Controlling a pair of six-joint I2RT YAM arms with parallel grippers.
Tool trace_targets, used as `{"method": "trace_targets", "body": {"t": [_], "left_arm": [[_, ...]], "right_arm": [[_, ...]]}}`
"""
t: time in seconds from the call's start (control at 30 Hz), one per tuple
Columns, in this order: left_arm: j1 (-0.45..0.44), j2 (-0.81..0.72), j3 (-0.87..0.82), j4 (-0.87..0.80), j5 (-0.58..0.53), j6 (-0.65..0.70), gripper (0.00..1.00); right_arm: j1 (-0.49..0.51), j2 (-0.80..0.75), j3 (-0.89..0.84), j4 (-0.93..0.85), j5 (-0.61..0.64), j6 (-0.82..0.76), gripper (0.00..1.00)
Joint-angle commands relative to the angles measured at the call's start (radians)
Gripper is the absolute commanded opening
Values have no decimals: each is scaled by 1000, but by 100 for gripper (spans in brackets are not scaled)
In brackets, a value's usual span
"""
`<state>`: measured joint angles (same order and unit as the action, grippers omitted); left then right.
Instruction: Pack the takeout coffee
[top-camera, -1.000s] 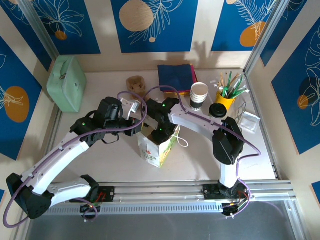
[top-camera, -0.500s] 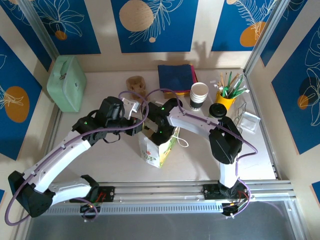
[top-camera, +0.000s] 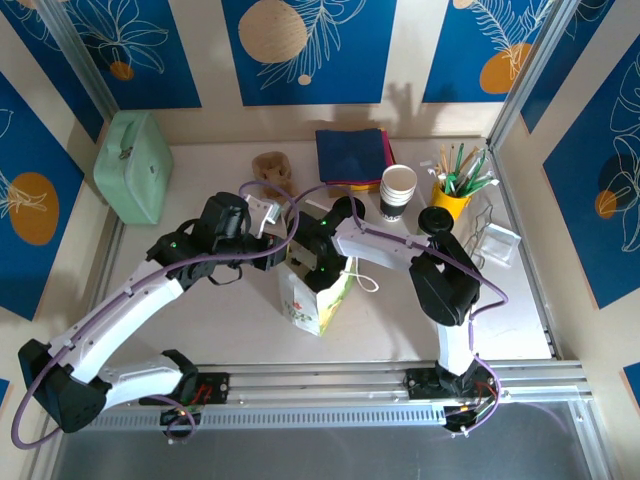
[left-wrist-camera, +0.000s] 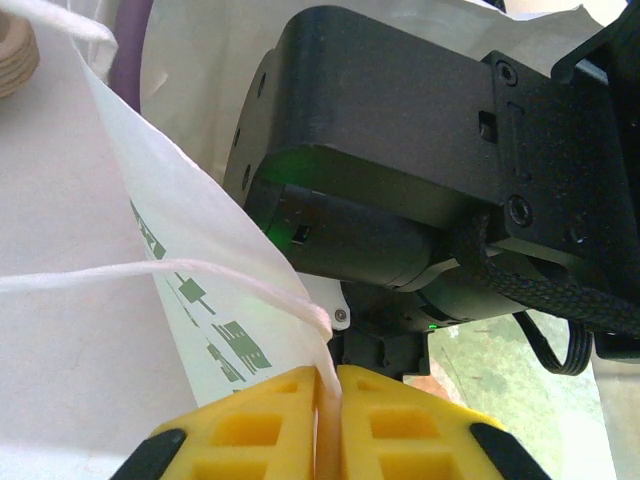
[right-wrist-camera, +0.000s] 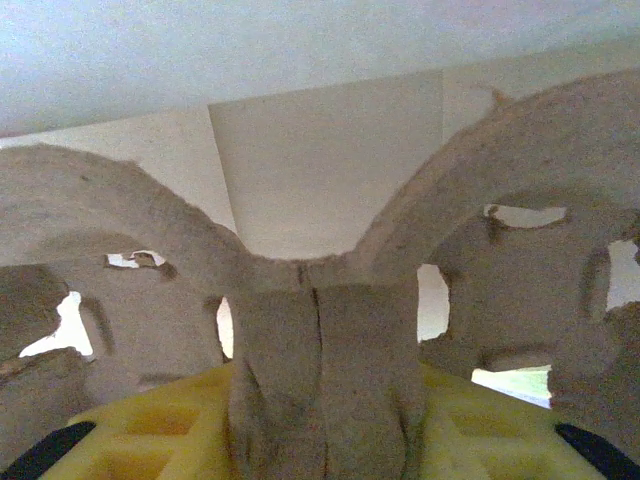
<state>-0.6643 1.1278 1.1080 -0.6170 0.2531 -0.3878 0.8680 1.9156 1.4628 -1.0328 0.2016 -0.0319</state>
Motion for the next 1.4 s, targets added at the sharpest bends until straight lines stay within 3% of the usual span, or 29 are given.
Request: {"method": "trace_targets", "body": {"t": [0.0, 0.47, 1.37], "left_arm": [[-10, -4, 18, 11, 15, 0, 12], [-9, -8, 23, 1, 12, -16, 13], [-11, -8, 98, -114, -52, -45, 9]], "right_arm": [[-4, -9, 3, -32, 0, 14, 42], [11, -129, 45, -58, 1, 30, 65], [-10, -295, 104, 22, -33, 129, 65]]}}
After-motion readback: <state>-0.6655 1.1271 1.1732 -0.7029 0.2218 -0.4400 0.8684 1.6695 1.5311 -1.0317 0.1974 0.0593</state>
